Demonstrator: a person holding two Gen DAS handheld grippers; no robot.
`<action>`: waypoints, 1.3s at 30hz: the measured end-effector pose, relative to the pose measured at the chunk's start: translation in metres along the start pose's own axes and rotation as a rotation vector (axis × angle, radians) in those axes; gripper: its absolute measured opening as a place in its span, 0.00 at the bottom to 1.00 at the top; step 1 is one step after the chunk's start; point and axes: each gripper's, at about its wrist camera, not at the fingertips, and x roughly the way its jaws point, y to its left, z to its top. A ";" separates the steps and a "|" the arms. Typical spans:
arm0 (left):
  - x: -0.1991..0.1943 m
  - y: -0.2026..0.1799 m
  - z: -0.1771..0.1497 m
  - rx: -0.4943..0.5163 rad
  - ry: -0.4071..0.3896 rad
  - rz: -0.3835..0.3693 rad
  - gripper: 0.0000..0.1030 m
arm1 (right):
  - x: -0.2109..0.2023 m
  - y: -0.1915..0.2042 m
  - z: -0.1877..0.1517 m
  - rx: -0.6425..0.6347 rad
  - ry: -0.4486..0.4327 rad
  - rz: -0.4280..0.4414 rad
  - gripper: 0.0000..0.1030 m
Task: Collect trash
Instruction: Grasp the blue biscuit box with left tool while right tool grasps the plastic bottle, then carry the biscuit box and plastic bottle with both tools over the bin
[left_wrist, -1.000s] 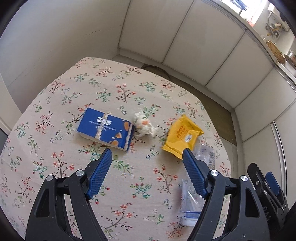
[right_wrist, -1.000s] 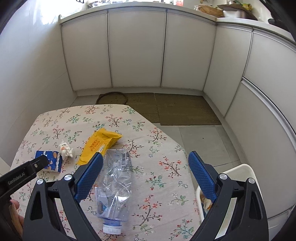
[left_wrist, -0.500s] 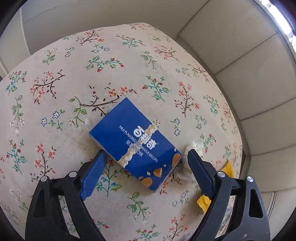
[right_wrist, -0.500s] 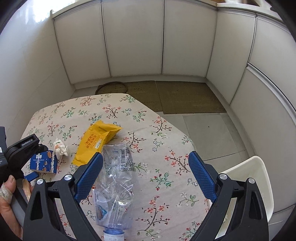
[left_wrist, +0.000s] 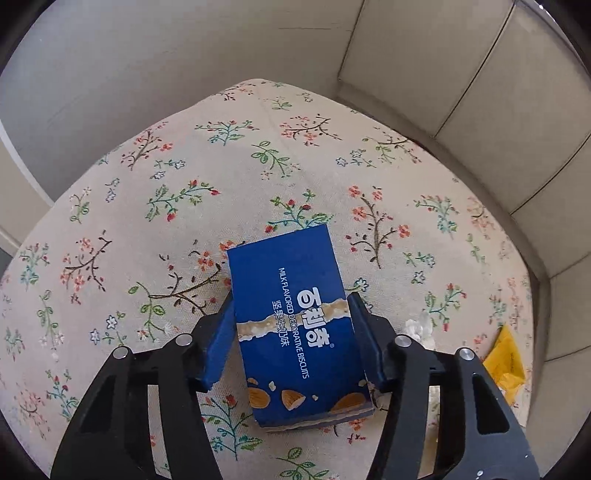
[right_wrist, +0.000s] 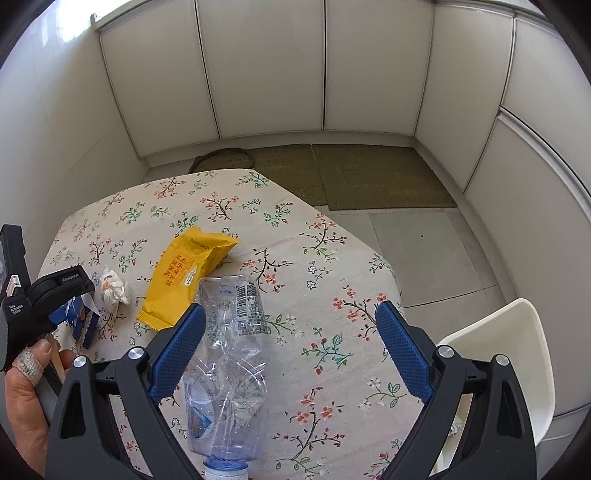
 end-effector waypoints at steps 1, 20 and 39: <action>-0.002 0.006 0.001 -0.011 0.006 -0.048 0.52 | 0.000 -0.002 0.000 0.004 0.007 0.007 0.88; -0.157 0.043 -0.019 0.143 -0.073 -0.249 0.51 | 0.039 0.024 -0.034 -0.028 0.229 0.086 0.88; -0.177 0.030 -0.062 0.253 -0.108 -0.324 0.51 | 0.018 0.013 -0.027 -0.026 0.166 0.213 0.21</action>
